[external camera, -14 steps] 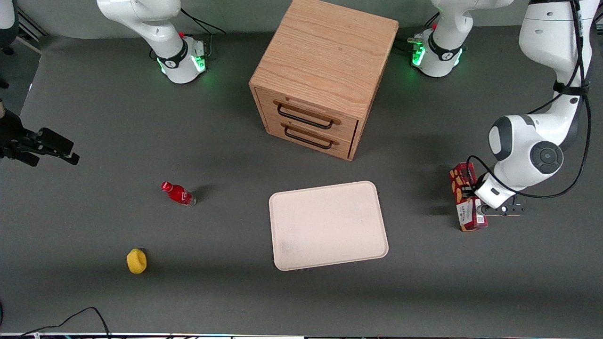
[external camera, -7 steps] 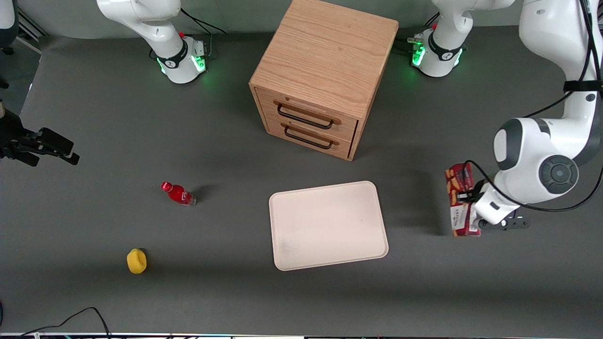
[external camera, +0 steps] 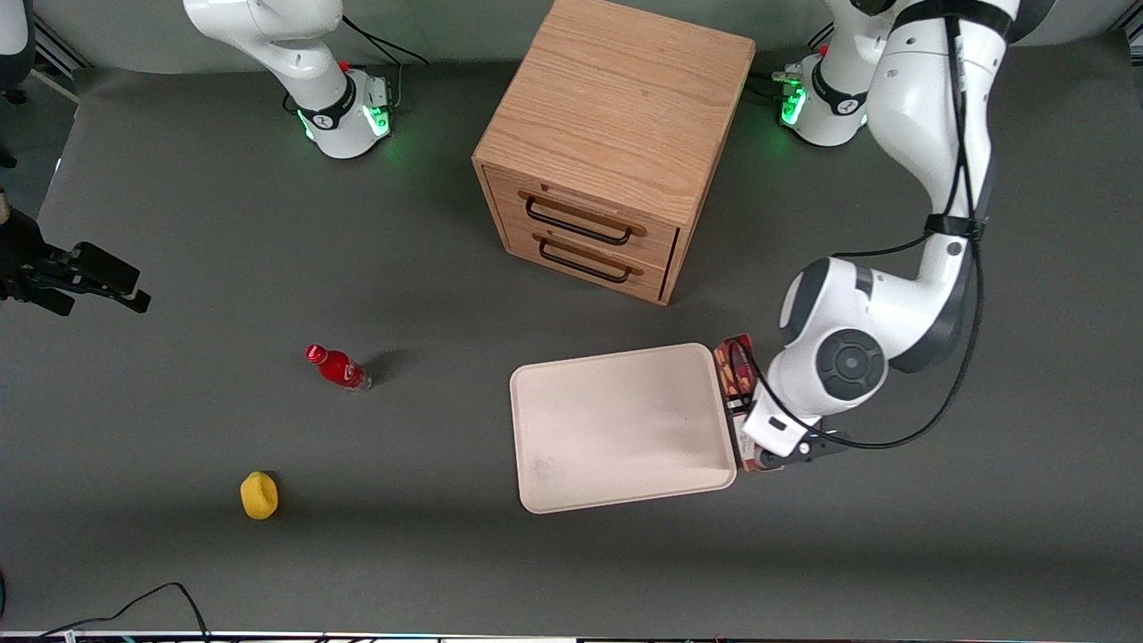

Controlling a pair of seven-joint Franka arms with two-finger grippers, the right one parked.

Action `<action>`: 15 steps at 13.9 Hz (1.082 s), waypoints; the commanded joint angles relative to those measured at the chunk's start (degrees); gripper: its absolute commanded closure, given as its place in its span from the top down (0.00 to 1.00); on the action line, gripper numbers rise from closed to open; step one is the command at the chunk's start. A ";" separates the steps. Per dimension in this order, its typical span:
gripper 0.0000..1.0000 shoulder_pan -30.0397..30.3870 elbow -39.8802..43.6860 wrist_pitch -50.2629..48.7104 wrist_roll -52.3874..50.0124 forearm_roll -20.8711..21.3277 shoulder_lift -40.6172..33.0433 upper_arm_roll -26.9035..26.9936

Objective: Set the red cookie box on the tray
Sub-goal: 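Carry the upright red box with the left gripper onto the white tray, then lower the box onto the tray corner and open the left gripper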

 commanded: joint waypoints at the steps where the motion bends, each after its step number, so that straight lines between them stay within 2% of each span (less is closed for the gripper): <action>1: 0.00 -2.58 2.02 2.97 -3.51 -0.57 1.76 0.77; 7: 0.00 -5.40 1.84 8.53 -6.76 0.30 5.11 0.86; 8: 0.03 -5.32 1.58 8.88 -6.50 0.56 5.11 0.86; 9: 0.65 -5.32 1.49 8.88 -6.33 0.83 5.11 0.86; 10: 1.00 -5.40 1.31 8.88 -6.15 2.48 5.11 0.86; 11: 1.00 -5.23 1.31 8.79 -6.32 3.98 5.11 0.86; 15: 1.00 -4.35 1.84 6.60 -6.24 3.82 2.92 0.86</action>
